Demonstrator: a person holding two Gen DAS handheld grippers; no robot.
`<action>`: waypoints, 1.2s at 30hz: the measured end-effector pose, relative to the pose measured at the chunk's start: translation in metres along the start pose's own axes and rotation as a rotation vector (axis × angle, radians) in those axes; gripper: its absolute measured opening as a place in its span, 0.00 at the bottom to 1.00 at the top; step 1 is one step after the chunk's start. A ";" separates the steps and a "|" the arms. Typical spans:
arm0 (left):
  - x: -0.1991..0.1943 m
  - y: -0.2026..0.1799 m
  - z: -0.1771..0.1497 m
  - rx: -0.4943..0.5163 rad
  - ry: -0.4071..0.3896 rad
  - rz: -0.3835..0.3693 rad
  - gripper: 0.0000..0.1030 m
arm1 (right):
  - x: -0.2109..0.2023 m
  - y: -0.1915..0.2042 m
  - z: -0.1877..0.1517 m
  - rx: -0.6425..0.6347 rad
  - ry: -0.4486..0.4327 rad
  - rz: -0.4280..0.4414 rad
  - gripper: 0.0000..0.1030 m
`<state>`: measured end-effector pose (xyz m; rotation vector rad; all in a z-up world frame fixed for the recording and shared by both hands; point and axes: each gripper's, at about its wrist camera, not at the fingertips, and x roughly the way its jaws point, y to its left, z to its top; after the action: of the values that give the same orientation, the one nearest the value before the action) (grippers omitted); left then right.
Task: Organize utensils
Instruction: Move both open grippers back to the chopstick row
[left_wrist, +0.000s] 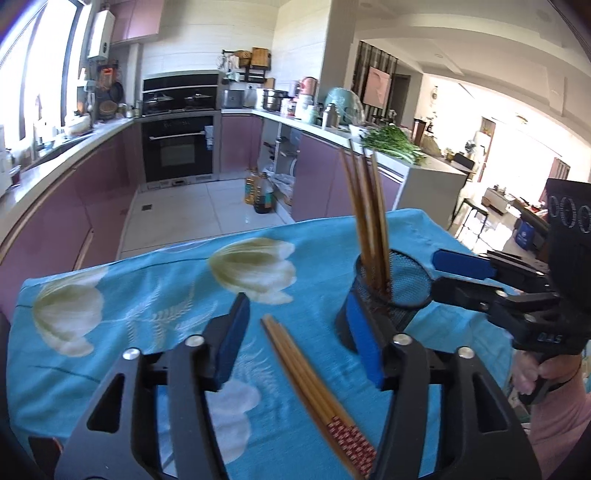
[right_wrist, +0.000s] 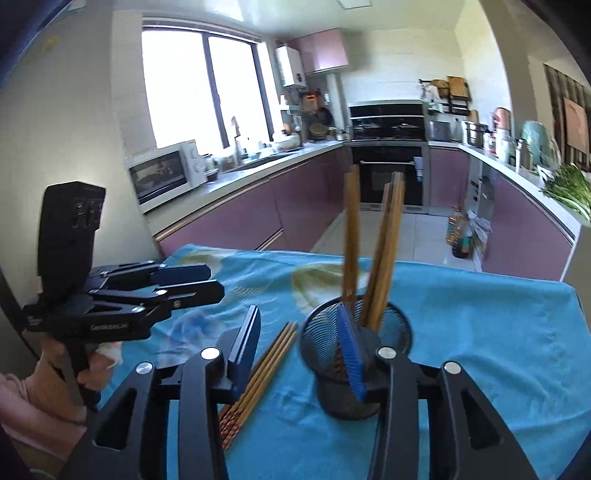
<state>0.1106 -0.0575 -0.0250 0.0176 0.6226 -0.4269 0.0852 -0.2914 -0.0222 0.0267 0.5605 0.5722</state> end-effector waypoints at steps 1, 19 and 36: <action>-0.002 0.003 -0.005 0.002 0.000 0.017 0.56 | 0.003 0.005 -0.005 -0.005 0.019 0.013 0.45; 0.031 0.020 -0.078 -0.039 0.190 0.089 0.62 | 0.074 0.024 -0.068 0.055 0.282 0.012 0.46; 0.046 0.012 -0.085 -0.035 0.243 0.076 0.61 | 0.077 0.027 -0.077 0.029 0.316 -0.043 0.44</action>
<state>0.1007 -0.0522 -0.1217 0.0603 0.8661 -0.3428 0.0860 -0.2384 -0.1210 -0.0492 0.8745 0.5294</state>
